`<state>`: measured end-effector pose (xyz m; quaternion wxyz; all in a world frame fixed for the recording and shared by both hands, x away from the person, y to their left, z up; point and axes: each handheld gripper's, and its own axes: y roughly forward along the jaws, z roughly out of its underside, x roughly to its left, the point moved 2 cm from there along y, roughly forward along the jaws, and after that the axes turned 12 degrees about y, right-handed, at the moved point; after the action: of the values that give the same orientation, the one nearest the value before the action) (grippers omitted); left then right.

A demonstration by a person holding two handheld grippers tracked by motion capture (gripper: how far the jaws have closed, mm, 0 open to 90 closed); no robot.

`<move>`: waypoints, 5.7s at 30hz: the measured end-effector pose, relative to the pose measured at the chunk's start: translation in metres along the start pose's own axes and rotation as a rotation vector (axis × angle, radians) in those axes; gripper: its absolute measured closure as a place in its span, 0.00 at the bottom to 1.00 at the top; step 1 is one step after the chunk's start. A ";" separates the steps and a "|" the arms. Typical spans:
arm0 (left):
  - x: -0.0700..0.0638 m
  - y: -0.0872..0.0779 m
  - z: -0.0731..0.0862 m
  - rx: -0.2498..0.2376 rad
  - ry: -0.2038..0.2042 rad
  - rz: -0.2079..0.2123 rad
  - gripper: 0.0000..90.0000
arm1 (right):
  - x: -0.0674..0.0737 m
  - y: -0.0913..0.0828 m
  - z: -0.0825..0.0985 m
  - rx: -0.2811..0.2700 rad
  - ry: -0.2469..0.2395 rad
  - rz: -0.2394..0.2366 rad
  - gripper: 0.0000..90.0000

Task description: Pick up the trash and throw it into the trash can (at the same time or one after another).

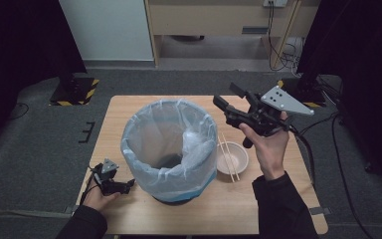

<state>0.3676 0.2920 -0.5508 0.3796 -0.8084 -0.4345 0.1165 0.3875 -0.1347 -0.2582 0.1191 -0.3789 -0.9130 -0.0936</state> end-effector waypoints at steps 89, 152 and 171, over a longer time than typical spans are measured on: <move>0.000 0.000 0.000 0.000 0.002 0.002 0.00 | -0.125 -0.026 0.214 0.663 0.138 0.391 0.75; 0.000 0.000 0.000 0.000 0.002 0.002 0.00 | -0.153 -0.069 0.142 0.353 0.209 0.448 0.95; 0.000 0.000 0.000 0.000 0.002 0.002 0.00 | -0.137 -0.084 0.096 0.167 0.200 0.371 0.95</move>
<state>0.3679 0.2920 -0.5508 0.3801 -0.8089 -0.4333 0.1161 0.4077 -0.2598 -0.3965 0.2553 -0.5178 -0.8159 -0.0315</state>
